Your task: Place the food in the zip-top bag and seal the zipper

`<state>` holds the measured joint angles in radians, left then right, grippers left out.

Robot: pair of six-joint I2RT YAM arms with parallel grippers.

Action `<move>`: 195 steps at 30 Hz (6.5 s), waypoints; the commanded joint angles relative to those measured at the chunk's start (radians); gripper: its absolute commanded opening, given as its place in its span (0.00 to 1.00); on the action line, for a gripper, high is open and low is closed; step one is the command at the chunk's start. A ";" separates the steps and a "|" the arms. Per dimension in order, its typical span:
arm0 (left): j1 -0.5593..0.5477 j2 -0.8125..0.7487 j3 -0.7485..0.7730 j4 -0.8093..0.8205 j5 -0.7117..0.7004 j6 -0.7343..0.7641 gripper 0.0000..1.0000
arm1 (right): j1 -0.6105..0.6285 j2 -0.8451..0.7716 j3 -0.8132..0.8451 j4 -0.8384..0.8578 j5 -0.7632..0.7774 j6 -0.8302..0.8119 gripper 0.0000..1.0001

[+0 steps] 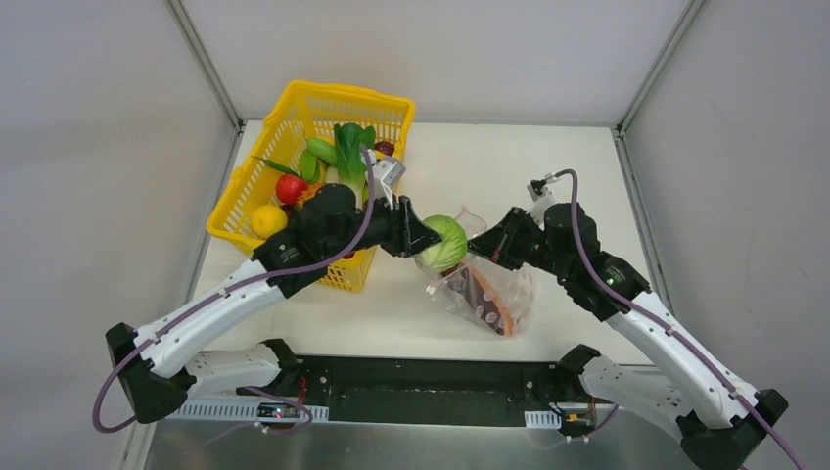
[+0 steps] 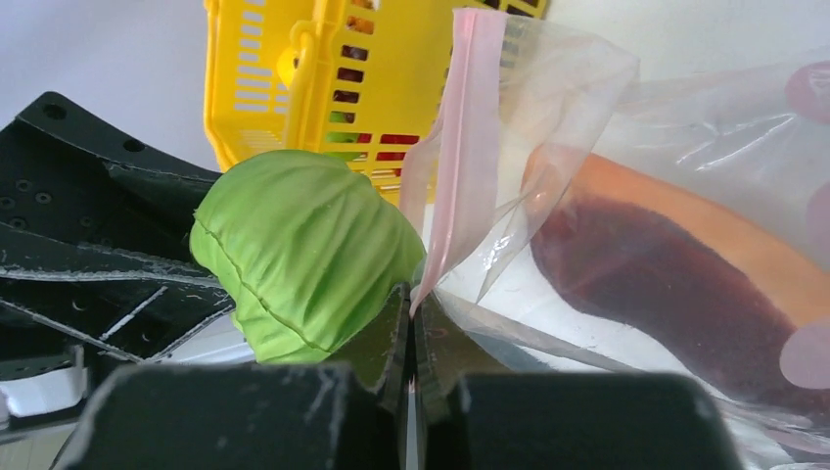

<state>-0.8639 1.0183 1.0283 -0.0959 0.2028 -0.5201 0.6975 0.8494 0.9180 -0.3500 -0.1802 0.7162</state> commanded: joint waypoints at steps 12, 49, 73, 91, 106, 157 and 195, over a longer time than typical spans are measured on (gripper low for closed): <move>-0.013 0.088 0.018 -0.015 -0.061 -0.018 0.32 | 0.004 -0.061 -0.011 0.130 -0.073 0.003 0.00; -0.021 0.177 0.067 0.053 0.173 -0.004 0.53 | 0.004 0.016 0.052 0.148 -0.147 -0.049 0.00; -0.040 0.000 0.047 -0.185 -0.228 0.080 0.80 | 0.002 -0.092 0.000 0.120 -0.007 -0.063 0.00; -0.041 0.166 0.115 -0.201 -0.149 0.054 0.25 | 0.003 -0.091 -0.002 0.108 -0.059 -0.066 0.01; -0.041 0.045 0.008 -0.025 -0.225 0.013 0.00 | 0.003 0.055 0.223 -0.098 0.044 -0.222 0.06; -0.050 0.006 -0.003 -0.003 -0.169 -0.040 0.00 | 0.004 0.321 0.466 -0.234 0.142 -0.200 0.35; -0.052 0.185 0.247 0.042 -0.132 0.002 0.00 | 0.084 0.445 0.992 -0.750 0.877 -0.560 0.00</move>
<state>-0.9047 1.1572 1.1839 -0.1417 0.0002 -0.5308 0.7834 1.3670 1.8717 -1.1458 0.5457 0.2054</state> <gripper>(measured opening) 0.009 0.009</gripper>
